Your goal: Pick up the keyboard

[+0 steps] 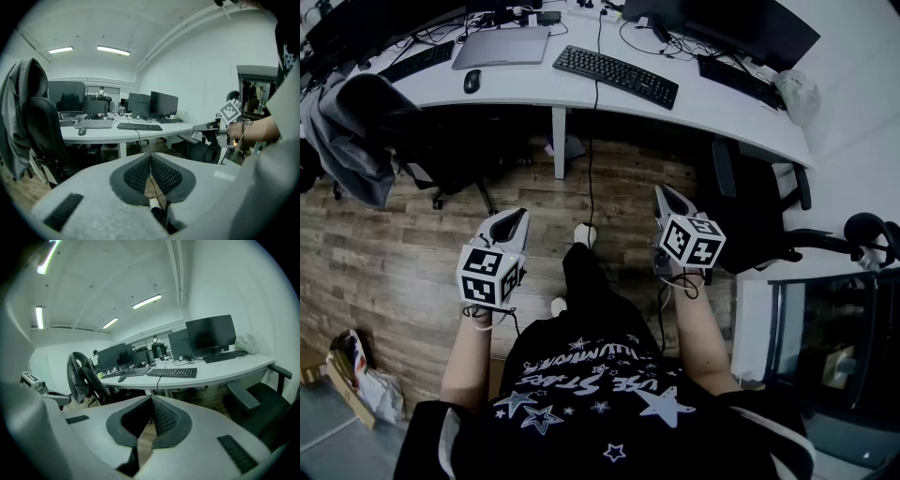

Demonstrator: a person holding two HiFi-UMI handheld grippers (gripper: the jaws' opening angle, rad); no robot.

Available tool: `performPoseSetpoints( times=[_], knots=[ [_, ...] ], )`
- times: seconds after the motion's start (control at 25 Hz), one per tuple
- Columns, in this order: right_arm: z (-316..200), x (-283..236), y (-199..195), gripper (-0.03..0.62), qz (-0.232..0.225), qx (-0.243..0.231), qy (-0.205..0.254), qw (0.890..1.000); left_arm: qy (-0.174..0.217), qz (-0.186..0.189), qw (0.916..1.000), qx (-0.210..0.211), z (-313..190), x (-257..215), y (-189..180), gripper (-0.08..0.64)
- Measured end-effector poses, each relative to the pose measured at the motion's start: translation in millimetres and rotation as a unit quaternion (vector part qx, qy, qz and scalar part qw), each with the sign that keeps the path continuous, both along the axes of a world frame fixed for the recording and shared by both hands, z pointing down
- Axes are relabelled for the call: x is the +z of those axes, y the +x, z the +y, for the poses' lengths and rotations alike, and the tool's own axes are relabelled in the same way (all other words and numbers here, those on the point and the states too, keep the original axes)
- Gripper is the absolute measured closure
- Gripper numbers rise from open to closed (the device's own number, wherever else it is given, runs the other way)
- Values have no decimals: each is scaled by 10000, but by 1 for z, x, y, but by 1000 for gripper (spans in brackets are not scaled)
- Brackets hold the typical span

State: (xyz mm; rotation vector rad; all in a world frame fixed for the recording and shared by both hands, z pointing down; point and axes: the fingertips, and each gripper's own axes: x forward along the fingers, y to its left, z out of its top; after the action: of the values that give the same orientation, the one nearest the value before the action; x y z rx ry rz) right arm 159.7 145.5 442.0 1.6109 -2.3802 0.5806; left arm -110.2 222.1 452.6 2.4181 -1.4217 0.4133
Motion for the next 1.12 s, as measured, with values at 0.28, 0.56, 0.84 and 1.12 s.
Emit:
performPoseSetpoints(
  times=[0.28,0.56,0.84,1.12],
  knots=[
    [-4,3,-7,588,-55,-73,-50,9999,-37,-71,9999,101,-4,2,4,538],
    [-24,12,-4,588,-41,-66,-82,9999,-101,-67,9998,127,-24,8,8,537],
    [-82,6,-8,588,-181,-120,263,9994,-62,46,9997,227,-83,6,14,537],
    [-185,11,1,461,-311,-237,211,9990,-133,-27,9995,280,-190,9,27,534]
  ],
)
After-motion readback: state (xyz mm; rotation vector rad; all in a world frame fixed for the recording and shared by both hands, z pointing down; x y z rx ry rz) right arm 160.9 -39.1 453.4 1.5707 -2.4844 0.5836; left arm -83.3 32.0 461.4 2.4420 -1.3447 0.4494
